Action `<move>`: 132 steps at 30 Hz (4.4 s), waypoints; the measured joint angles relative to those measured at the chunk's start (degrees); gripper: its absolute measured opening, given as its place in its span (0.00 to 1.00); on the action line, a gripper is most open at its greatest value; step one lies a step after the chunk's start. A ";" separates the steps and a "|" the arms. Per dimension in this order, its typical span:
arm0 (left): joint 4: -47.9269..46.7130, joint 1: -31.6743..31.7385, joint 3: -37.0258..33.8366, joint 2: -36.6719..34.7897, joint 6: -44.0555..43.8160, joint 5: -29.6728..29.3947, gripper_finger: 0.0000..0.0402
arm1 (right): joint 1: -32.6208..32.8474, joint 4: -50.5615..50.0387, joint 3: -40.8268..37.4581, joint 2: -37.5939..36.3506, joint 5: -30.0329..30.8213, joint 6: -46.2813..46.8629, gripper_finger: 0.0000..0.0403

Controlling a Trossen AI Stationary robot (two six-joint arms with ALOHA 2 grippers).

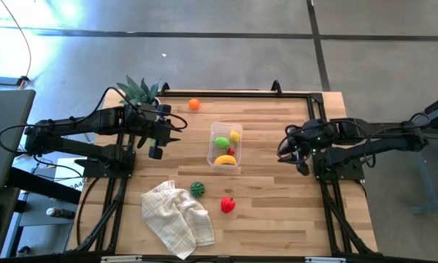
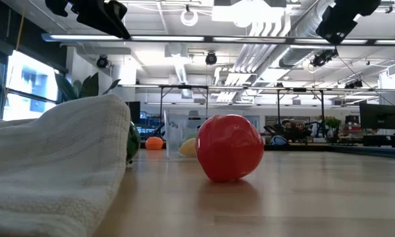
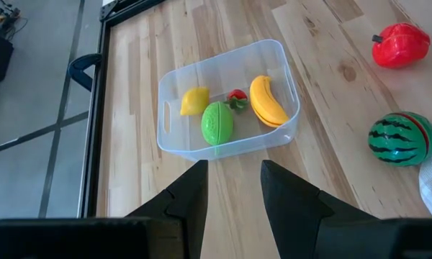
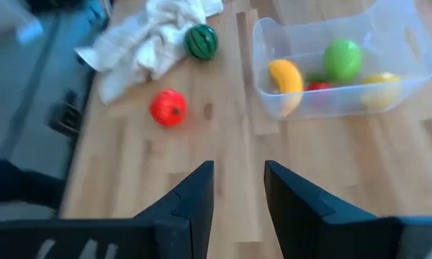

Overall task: Pick and placing Produce into tupperware
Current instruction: Put the red apple into the transparent bin

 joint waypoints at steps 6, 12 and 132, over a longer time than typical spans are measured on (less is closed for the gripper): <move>0.00 0.00 0.00 0.00 -0.02 -0.02 0.29 | 1.00 6.98 0.02 0.86 -10.17 4.59 0.28; 0.01 0.00 0.00 -0.01 -0.01 -0.01 0.29 | 7.87 21.85 0.04 3.29 -12.55 -1.57 0.28; 0.00 0.00 0.00 -0.02 0.00 -0.02 0.29 | 16.29 -26.36 71.89 91.71 1.22 -43.10 0.75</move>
